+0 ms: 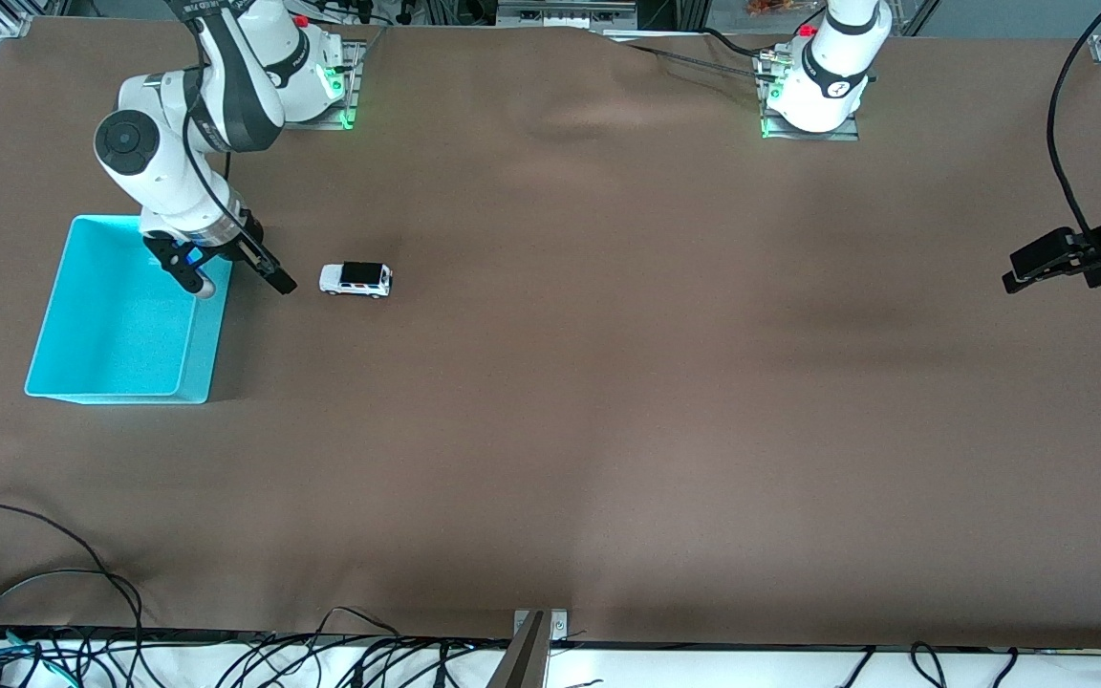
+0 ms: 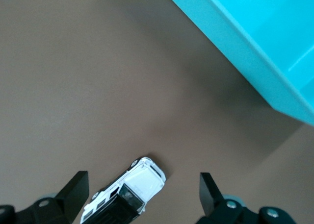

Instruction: Wind and store white jeep toy

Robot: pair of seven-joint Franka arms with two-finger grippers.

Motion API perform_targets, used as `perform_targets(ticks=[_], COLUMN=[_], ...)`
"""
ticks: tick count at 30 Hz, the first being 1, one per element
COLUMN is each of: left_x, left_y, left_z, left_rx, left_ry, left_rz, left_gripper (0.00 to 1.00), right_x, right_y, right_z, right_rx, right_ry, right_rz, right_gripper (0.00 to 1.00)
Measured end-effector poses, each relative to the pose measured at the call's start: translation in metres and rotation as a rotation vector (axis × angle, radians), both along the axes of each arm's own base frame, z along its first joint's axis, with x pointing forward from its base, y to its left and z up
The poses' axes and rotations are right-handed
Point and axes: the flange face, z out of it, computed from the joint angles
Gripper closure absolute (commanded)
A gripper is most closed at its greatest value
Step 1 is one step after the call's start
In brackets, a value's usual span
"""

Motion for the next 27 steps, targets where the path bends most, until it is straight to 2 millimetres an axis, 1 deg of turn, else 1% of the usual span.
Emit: perform_targets(ticks=[3, 9, 14, 21, 27], left_x=[0.0, 0.0, 0.0, 0.0, 0.001], left_y=[0.0, 0.0, 0.0, -0.001, 0.0], left_z=[0.0, 0.0, 0.0, 0.0, -0.002], left_rx=[-0.002, -0.004, -0.005, -0.006, -0.006], left_ry=[0.0, 0.0, 0.0, 0.0, 0.003], left_rz=[0.0, 0.0, 0.0, 0.0, 0.0], left_gripper=[0.0, 0.0, 0.0, 0.0, 0.0], right_x=[-0.004, -0.016, -0.025, -0.034, -0.045], right_y=[0.005, 0.007, 0.013, 0.03, 0.051], right_z=[-0.004, -0.017, -0.025, -0.037, -0.048], right_rx=[0.0, -0.004, -0.011, -0.012, -0.011], right_ry=[-0.006, 0.003, 0.017, 0.017, 0.015], right_rz=[-0.068, -0.203, -0.319, -0.47, -0.527], right_gripper=[0.0, 0.0, 0.0, 0.0, 0.0])
